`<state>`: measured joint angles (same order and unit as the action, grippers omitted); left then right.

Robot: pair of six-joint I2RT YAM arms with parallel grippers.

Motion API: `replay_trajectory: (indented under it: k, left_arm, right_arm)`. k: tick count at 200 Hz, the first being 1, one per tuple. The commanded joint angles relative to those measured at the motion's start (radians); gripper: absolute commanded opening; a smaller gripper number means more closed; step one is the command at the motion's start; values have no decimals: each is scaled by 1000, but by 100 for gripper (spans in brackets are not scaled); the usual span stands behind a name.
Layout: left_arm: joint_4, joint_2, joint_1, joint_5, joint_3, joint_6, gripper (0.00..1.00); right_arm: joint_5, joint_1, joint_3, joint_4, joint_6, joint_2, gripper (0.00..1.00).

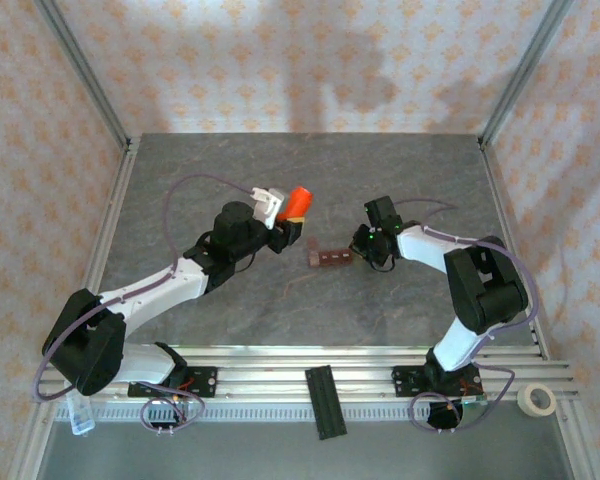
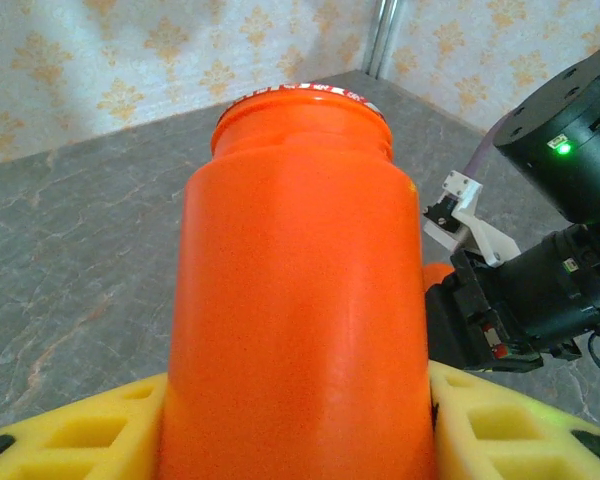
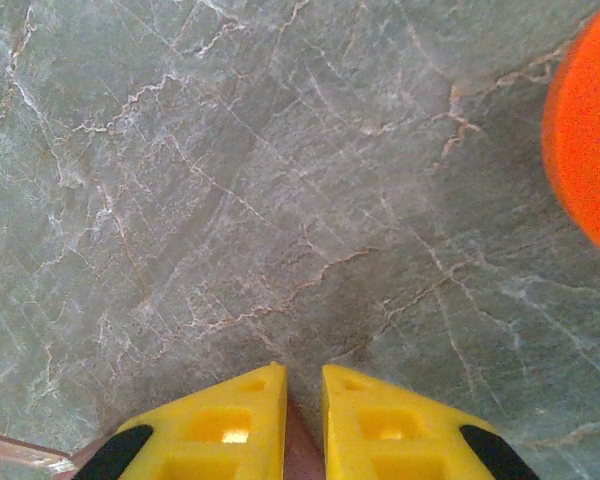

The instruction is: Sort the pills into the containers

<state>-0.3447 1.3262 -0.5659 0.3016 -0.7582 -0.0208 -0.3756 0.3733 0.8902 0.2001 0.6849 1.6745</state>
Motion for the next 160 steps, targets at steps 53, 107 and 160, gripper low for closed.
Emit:
replay_trajectory:
  k: [53,107,160]
  left_arm:
    - [-18,-7,-10,-26,12,9,0]
    - [-18,-20,-10,-36,23,7,0]
    - [90,-115,-16,-44,74,3,0]
  right_arm:
    - [-20,48,-9,-38,54,-18,16]
    - [3,70,-11,-36,91,-58,16]
    - [106,69,81,93,93,-240,53]
